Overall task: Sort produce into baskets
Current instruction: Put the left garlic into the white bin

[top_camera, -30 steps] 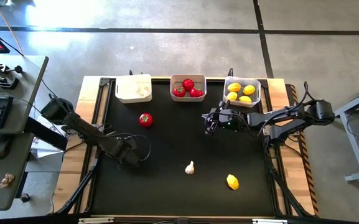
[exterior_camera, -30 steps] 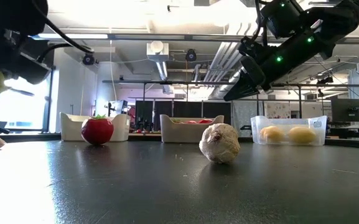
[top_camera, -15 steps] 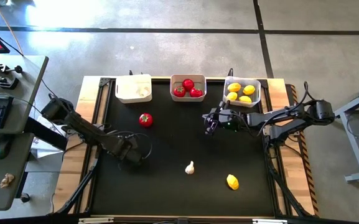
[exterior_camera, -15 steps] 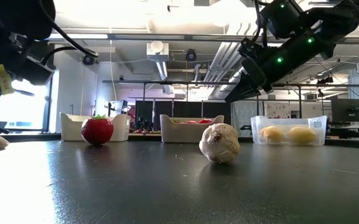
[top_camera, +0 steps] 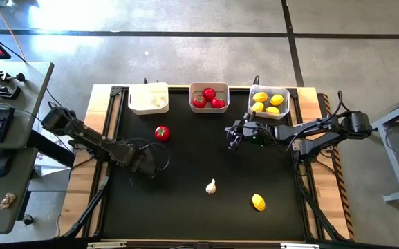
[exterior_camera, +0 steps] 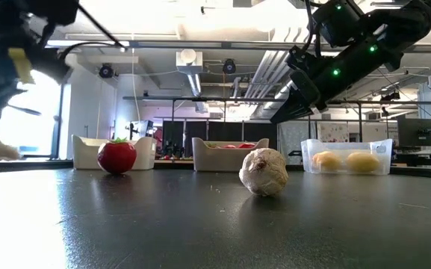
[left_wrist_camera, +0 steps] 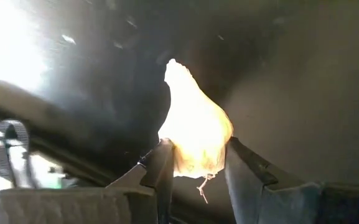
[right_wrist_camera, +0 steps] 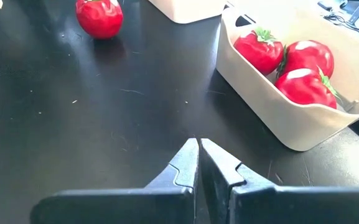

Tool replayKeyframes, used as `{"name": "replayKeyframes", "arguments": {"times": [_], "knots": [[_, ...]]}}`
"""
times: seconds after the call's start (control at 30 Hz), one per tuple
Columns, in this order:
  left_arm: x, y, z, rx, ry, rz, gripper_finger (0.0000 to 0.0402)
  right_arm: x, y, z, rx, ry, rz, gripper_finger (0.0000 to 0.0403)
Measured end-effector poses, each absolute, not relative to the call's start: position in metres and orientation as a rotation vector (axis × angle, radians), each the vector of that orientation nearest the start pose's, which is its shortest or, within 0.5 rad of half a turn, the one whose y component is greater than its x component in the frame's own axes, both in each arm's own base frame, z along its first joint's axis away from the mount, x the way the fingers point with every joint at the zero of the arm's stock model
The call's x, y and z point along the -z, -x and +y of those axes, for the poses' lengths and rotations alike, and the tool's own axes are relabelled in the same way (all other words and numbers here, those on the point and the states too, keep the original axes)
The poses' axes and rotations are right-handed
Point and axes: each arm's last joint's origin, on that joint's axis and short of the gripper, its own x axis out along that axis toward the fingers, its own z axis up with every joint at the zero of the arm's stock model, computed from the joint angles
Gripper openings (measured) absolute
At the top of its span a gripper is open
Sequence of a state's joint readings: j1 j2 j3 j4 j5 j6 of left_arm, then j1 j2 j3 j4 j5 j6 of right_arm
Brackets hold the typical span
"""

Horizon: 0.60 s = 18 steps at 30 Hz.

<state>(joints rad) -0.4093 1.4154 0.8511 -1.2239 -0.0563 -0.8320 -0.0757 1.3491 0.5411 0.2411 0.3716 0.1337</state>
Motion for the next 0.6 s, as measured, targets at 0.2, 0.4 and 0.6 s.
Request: {"name": "replayKeyframes", "arguments": {"times": [0.2, 0.4, 0.6], "knots": [[-0.218, -0.188, -0.058, -0.535, 0.143, 1.603, 0.0098, -0.174, -0.253, -0.03, 0.471, -0.044, 0.538, 0.0006], [-0.241, -0.186, -0.018, -0.6, 0.15, 1.493, 0.0097, -0.174, -0.253, -0.03, 0.473, -0.05, 0.538, 0.0006], [-0.25, -0.186, 0.037, -0.732, 0.153, 1.379, 0.0097, -0.174, -0.253, -0.03, 0.473, -0.049, 0.538, 0.0006]]}}
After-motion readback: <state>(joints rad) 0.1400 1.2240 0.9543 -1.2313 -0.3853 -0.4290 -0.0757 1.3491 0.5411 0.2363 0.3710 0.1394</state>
